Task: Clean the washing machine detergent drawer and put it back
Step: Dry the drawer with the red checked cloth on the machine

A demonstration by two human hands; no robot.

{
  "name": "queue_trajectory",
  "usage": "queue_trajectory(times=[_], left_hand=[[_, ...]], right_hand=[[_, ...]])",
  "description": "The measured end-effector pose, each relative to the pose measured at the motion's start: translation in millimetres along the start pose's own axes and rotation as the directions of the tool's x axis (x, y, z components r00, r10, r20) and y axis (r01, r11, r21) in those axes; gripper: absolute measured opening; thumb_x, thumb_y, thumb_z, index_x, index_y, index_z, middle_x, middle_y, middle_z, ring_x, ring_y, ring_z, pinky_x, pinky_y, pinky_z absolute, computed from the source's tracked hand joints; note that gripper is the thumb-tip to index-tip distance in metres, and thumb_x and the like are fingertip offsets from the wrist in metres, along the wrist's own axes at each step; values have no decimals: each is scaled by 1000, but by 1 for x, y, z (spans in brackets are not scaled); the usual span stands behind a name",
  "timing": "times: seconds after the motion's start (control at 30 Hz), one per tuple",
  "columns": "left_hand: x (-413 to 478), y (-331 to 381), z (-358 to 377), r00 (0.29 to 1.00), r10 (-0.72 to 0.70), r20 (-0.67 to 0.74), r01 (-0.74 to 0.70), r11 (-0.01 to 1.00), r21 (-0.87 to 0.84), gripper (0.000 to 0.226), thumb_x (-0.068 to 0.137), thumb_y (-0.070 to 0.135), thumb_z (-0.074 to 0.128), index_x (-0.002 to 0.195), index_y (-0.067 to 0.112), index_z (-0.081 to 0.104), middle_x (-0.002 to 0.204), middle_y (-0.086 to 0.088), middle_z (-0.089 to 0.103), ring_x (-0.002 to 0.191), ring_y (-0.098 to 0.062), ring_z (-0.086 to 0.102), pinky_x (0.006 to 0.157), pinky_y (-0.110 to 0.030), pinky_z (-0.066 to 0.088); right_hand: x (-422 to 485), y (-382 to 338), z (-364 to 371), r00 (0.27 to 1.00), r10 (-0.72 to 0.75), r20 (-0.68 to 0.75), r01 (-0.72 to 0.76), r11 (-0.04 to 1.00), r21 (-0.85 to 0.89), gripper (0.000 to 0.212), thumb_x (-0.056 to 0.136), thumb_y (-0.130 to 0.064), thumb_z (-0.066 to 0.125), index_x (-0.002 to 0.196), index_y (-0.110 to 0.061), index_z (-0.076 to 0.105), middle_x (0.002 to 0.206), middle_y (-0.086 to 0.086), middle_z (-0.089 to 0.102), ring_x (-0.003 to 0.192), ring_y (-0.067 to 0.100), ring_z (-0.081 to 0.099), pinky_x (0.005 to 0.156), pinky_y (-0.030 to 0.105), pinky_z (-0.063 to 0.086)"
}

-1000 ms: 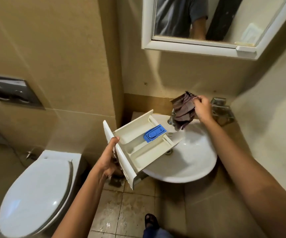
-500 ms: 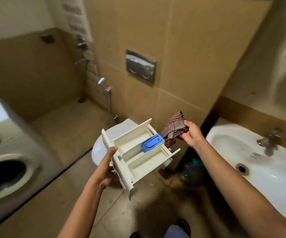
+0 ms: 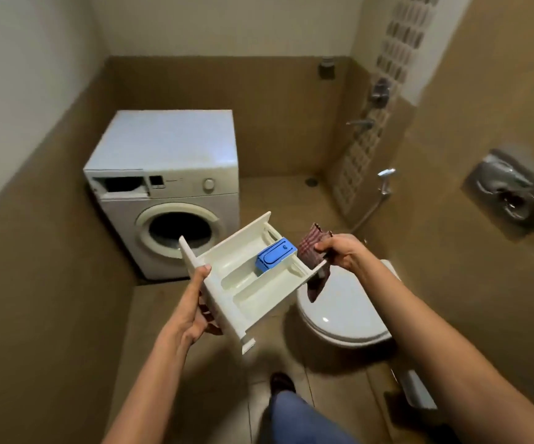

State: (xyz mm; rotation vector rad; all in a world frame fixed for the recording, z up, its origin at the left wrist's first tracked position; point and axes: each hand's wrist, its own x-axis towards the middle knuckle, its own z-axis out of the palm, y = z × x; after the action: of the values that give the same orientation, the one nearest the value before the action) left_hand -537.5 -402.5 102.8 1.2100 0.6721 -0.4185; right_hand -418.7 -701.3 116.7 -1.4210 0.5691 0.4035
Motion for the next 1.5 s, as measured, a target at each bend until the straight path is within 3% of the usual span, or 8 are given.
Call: queue_trajectory(times=[0.23,0.37,0.5,0.67,0.87,1.1,1.23,1.5], left_hand=[[52,59,-65,989,38,-144,-66,978,-196,90,53,66,66,128,17,55,119,-17,63,111,-38,56,89,-56,46],[108,120,-92,980,41,-195,-82,974,-212,79,54,63,70,120,21,58,118,-14,62,105,-34,55,79,-42,43],[159,185,-112,976,29,-215,-77,973,-220,81,52,65,65,121,23,55,118,-11,61,100,-32,56,72,-38,42],[214,255,-138,976,1,-217,-64,958,-280,92,53,62,73,132,24,47,126,-10,57,118,-38,50,95,-69,35],[273,318,-161,984,-23,-179,-42,935,-352,92,48,62,71,127,23,42,109,-10,58,94,-36,55,65,-62,47],[368,392,-197,987,-93,-135,44,944,-327,77,66,58,73,125,19,43,117,-14,55,110,-40,50,91,-78,29],[415,435,-211,986,-110,-123,79,970,-231,72,64,57,72,118,17,47,100,-12,60,92,-34,56,88,-69,38],[485,472,-213,985,-132,-115,120,987,-110,82,66,62,72,130,17,46,115,-14,61,101,-34,59,76,-51,49]], right_hand=[[89,-50,138,988,-143,61,153,958,-244,28,73,21,59,82,-5,53,75,12,60,65,26,60,63,39,53],[155,-83,202,981,-165,104,188,943,-274,30,73,21,59,75,-9,52,73,10,58,62,23,59,52,30,50],[215,-127,257,983,-161,90,180,943,-279,29,72,19,60,77,-9,52,78,11,58,71,27,59,69,41,52],[263,-174,313,983,-157,92,177,938,-299,27,73,17,61,80,-8,54,78,10,59,69,25,59,63,36,51],[313,-210,361,988,-141,70,155,944,-290,26,77,15,60,93,-4,55,78,10,60,69,25,60,63,36,52],[374,-239,407,986,-166,-13,158,956,-248,20,78,11,62,86,-6,55,88,14,59,86,31,60,83,49,52],[401,-251,430,977,-187,-104,166,969,-184,20,78,11,60,91,-3,55,90,16,59,86,33,59,81,48,52],[430,-265,456,930,-220,-294,218,975,-39,27,77,11,60,93,-7,51,80,7,55,83,25,55,69,38,48]])
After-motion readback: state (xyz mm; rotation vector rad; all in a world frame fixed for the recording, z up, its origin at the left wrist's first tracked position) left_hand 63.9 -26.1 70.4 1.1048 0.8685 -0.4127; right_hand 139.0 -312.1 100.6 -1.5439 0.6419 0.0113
